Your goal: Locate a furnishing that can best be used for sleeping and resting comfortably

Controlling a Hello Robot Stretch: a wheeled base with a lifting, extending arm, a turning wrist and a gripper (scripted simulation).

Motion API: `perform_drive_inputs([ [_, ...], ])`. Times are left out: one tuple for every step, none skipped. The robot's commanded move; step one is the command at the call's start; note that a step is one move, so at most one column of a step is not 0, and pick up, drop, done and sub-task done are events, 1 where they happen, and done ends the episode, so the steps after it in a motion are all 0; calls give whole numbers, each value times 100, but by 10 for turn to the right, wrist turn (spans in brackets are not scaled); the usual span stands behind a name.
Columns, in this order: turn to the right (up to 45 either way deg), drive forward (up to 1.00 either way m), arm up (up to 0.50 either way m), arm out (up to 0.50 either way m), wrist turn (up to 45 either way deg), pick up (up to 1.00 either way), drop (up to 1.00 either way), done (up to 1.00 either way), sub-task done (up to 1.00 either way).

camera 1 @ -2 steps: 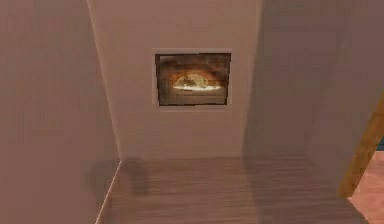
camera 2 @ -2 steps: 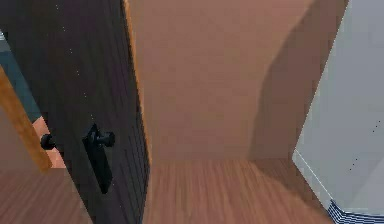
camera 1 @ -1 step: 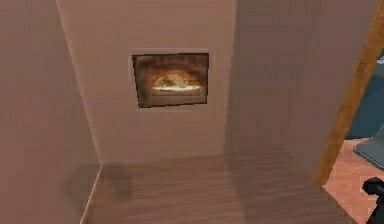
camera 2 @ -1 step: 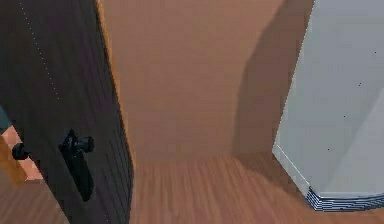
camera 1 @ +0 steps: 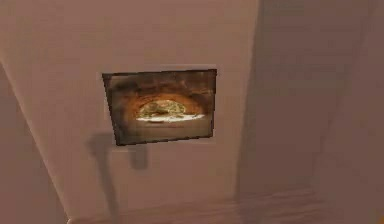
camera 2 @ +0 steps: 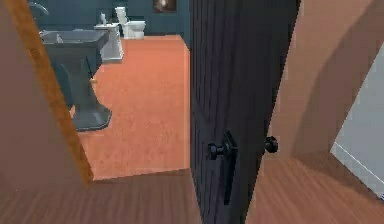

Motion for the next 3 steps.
perform_drive_inputs([
  [450,0,0,0,0,0,0,0,0],
  [60,0,0,0,0,0,0,0,0],
  [0,35,0,0,0,0,0,0,0],
])
